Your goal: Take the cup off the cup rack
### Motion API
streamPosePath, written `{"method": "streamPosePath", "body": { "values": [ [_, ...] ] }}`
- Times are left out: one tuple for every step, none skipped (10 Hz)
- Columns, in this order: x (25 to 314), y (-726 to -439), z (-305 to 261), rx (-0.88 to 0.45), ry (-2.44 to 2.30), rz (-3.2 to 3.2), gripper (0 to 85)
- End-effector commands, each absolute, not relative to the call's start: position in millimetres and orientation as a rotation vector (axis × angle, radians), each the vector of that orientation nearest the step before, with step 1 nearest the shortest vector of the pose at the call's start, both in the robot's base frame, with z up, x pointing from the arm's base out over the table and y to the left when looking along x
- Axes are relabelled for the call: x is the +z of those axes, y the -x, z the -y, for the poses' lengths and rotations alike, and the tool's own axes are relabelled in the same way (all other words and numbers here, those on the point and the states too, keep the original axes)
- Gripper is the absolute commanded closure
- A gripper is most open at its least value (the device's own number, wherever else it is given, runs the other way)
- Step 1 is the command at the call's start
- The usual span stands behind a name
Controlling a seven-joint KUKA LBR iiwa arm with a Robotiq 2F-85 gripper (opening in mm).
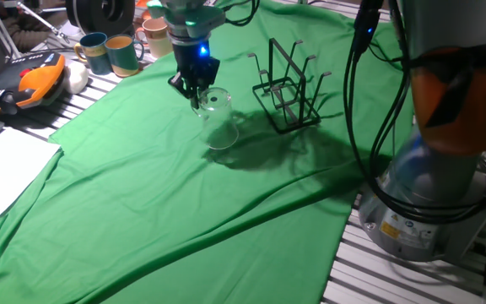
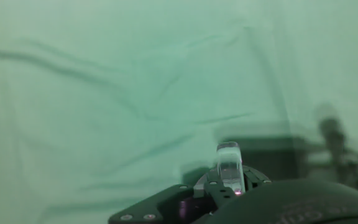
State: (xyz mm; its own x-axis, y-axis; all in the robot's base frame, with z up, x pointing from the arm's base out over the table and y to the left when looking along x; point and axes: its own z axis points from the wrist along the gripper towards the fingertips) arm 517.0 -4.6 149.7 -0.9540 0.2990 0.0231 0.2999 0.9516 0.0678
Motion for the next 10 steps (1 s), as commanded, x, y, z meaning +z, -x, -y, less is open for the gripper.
{"method": "streamPosePath", "body": {
  "values": [
    [146,-522,8,-0.115,0.478,3.096,85.0],
    [139,-527,12,-0.127,0.477,3.103,85.0],
    [130,-530,13,-0.134,0.471,3.111,85.0],
    [125,-530,14,-0.133,0.472,3.115,85.0],
    [121,-530,14,-0.132,0.481,3.119,85.0],
    [118,-530,14,-0.121,0.484,3.123,68.0],
    [115,-531,14,-0.097,0.472,3.128,68.0],
    [115,-531,14,-0.076,0.477,3.132,51.0],
    [116,-530,14,-0.072,0.485,3.136,51.0],
    [115,-530,14,-0.069,0.489,3.142,51.0]
  ]
}}
